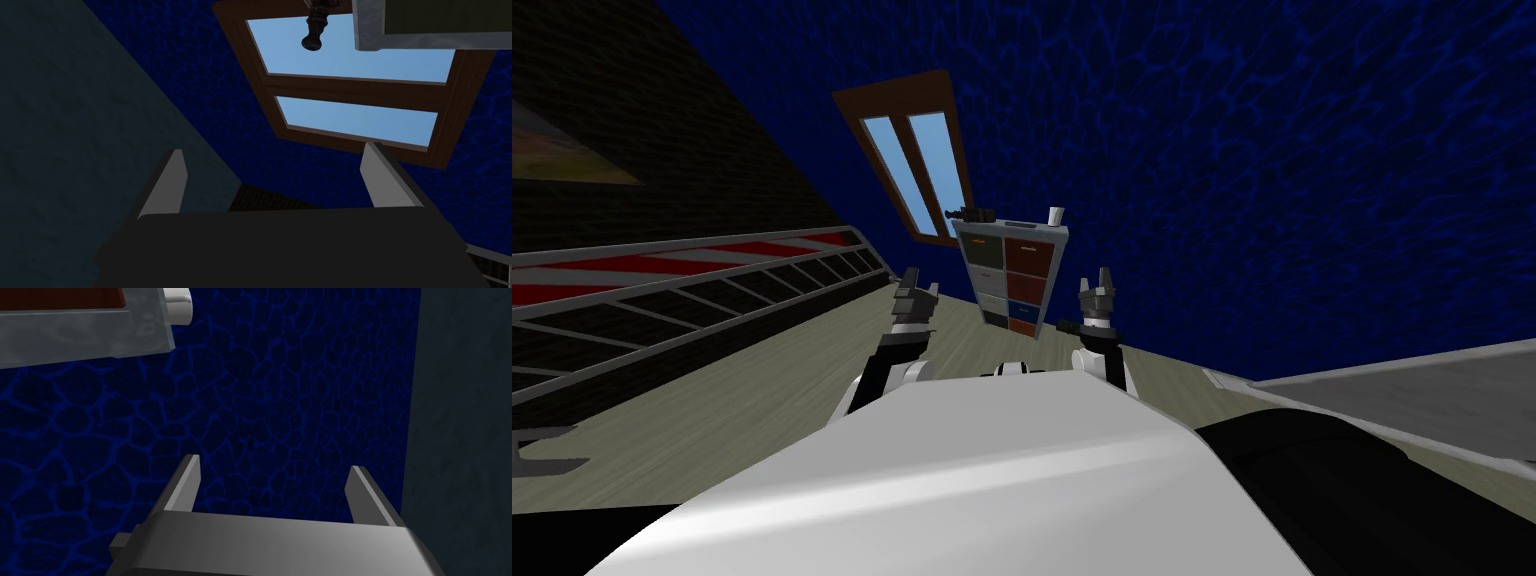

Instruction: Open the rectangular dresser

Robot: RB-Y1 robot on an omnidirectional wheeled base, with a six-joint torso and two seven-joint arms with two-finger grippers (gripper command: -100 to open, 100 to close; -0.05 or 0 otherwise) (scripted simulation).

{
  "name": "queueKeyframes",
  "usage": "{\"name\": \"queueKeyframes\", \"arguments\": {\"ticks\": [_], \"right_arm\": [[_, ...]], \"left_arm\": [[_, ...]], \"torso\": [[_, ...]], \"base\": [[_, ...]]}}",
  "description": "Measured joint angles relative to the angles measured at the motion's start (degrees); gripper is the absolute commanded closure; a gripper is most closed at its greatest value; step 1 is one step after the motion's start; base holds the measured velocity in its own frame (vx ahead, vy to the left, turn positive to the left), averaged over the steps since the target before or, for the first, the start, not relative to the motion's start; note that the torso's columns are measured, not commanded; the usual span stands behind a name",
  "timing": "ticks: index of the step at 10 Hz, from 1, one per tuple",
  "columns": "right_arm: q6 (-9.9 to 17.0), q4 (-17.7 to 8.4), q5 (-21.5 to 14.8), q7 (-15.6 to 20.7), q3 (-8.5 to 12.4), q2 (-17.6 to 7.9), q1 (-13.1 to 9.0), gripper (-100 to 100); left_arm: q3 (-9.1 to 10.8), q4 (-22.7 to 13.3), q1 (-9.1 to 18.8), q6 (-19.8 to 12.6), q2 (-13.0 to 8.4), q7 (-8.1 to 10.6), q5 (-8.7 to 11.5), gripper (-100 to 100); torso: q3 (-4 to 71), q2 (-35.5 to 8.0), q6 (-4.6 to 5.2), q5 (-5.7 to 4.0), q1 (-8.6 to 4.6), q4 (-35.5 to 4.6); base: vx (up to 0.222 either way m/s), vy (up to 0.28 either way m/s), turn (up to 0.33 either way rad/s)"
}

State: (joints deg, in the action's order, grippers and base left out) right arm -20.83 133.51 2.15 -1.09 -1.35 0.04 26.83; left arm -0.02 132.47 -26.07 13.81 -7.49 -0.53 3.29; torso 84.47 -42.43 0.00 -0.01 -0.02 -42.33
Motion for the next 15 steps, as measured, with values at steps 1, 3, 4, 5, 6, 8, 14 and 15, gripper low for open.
{"name": "queueKeyframes", "arguments": {"ticks": [1, 3, 4, 5, 6, 8, 14, 15], "right_arm": [[0.00, 0.00, 0.00, 0.00, 0.00, 0.00, 0.00, 0], [0.00, 0.00, 0.00, 0.00, 0.00, 0.00, 0.00, 0], [0.00, 0.00, 0.00, 0.00, 0.00, 0.00, 0.00, 0], [0.00, 0.00, 0.00, 0.00, 0.00, 0.00, 0.01, 0], [0.00, 0.00, 0.00, 0.00, 0.00, 0.00, 0.01, 0], [0.00, 0.00, 0.00, 0.00, 0.00, 0.00, 0.00, 0], [0.00, 0.00, 0.00, 0.00, 0.00, 0.00, 0.00, 0], [0.00, 0.00, 0.00, 0.00, 0.00, 0.00, 0.00, 0]], "left_arm": [[-0.17, 0.36, 0.26, -1.08, -0.02, 0.08, -0.06, -100], [-0.35, 0.94, 0.90, -3.32, 0.02, 0.29, -0.12, -100], [-0.62, 1.33, 1.14, -4.68, 0.25, 0.40, -0.21, -100], [-0.78, 1.64, 1.30, -5.88, 0.38, 0.55, -0.24, -100], [-0.92, 1.87, 1.50, -6.87, 0.55, 0.66, -0.28, -100], [-1.05, 2.34, 1.96, -8.77, 0.80, 0.91, -0.29, -100], [-1.78, 4.12, 3.33, -15.27, 0.36, 1.63, -0.46, -100], [-1.90, 4.51, 3.63, -16.56, 0.08, 1.77, -0.50, -100]], "torso": [[0.05, 0.07, 0.00, 0.00, 0.00, 0.02], [0.11, 0.15, 0.00, 0.01, 0.06, 0.05], [0.15, 0.23, 0.01, 0.03, 0.09, 0.07], [0.16, 0.24, -0.01, 0.00, 0.00, 0.08], [0.11, 0.15, -0.01, 0.00, 0.01, 0.05], [0.04, 0.06, 0.00, 0.01, 0.02, 0.02], [0.11, 0.17, 0.00, 0.02, 0.09, 0.05], [0.10, 0.15, -0.01, 0.03, 0.10, 0.05]], "base": [[0.118, -0.002, -0.053], [0.117, 0.024, -0.082], [0.144, 0.010, -0.081], [0.123, 0.018, -0.037], [0.106, 0.019, -0.045], [0.096, 0.024, -0.055], [0.116, 0.023, -0.069], [0.111, 0.039, -0.047]]}}
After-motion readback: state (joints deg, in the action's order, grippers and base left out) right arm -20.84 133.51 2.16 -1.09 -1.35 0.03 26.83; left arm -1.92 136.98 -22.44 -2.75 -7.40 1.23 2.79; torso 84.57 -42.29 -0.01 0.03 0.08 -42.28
